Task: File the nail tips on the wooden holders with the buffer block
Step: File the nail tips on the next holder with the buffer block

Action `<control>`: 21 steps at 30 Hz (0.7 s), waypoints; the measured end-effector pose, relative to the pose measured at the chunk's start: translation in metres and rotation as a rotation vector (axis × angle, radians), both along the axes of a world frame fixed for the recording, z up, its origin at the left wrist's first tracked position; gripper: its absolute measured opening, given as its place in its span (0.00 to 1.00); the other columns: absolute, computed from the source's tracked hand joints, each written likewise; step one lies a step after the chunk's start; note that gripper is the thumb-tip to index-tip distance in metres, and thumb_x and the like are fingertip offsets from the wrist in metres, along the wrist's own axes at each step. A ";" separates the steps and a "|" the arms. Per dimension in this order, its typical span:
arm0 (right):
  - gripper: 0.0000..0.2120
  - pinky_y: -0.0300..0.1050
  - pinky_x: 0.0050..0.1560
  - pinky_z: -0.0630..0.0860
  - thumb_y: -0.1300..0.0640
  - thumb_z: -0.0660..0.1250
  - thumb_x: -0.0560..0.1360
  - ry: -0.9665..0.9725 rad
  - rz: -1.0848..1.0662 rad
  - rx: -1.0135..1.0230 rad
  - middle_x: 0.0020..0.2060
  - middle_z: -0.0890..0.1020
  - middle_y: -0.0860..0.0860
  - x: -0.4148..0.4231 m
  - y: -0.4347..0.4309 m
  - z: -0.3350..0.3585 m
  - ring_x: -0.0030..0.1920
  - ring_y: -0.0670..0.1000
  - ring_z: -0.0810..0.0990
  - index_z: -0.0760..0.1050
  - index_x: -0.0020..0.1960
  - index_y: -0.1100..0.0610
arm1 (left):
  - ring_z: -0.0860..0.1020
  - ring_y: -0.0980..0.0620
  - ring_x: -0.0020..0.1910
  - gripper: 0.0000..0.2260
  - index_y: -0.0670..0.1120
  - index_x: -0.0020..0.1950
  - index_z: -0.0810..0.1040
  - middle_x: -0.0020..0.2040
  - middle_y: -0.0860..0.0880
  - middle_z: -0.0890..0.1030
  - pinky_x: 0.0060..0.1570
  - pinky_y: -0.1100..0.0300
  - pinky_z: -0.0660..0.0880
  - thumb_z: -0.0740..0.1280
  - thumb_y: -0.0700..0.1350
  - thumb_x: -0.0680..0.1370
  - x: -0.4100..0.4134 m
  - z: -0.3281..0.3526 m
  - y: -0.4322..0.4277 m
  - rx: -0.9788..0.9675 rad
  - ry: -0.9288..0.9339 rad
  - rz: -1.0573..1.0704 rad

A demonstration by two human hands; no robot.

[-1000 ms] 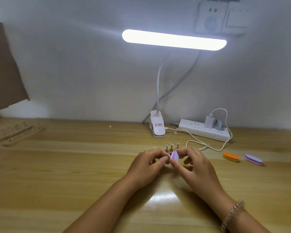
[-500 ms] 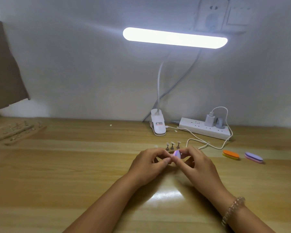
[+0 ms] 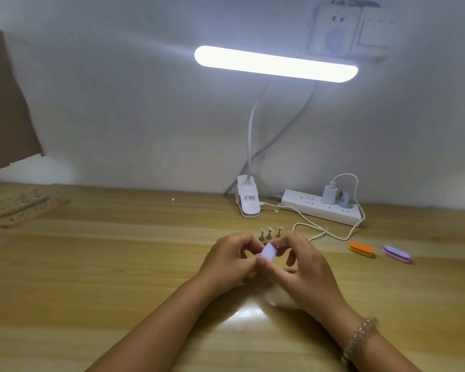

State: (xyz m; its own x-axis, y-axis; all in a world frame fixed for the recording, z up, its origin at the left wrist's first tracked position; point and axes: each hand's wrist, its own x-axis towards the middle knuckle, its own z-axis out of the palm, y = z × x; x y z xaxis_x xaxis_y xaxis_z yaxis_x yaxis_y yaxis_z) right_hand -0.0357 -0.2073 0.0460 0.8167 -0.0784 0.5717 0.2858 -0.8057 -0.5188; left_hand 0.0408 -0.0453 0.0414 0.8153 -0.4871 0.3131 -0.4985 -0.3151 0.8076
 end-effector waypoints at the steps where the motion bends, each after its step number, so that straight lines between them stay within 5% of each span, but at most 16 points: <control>1: 0.12 0.32 0.37 0.70 0.44 0.73 0.70 0.005 -0.035 0.053 0.42 0.76 0.42 0.002 -0.003 0.001 0.40 0.41 0.73 0.75 0.46 0.48 | 0.79 0.51 0.33 0.02 0.59 0.40 0.80 0.42 0.60 0.83 0.39 0.44 0.80 0.73 0.52 0.69 0.001 -0.001 0.000 0.003 -0.012 0.003; 13: 0.14 0.39 0.36 0.70 0.41 0.70 0.72 0.000 -0.046 -0.045 0.42 0.74 0.42 0.002 -0.004 -0.003 0.38 0.43 0.72 0.72 0.47 0.49 | 0.77 0.56 0.32 0.03 0.60 0.41 0.80 0.43 0.60 0.82 0.37 0.46 0.80 0.70 0.52 0.69 0.001 0.000 -0.002 0.031 -0.046 0.019; 21: 0.14 0.33 0.37 0.67 0.41 0.71 0.71 0.005 0.020 -0.025 0.42 0.74 0.41 0.002 -0.001 -0.003 0.40 0.42 0.72 0.73 0.48 0.49 | 0.75 0.58 0.31 0.06 0.62 0.40 0.79 0.44 0.60 0.83 0.35 0.51 0.77 0.68 0.51 0.68 0.003 -0.001 -0.001 0.040 -0.063 0.010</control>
State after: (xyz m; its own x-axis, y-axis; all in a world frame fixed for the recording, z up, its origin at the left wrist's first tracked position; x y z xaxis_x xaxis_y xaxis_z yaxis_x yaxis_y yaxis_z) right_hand -0.0333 -0.2082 0.0433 0.8206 -0.0477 0.5695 0.2996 -0.8126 -0.4999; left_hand 0.0433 -0.0464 0.0407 0.7994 -0.4926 0.3440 -0.5445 -0.3519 0.7613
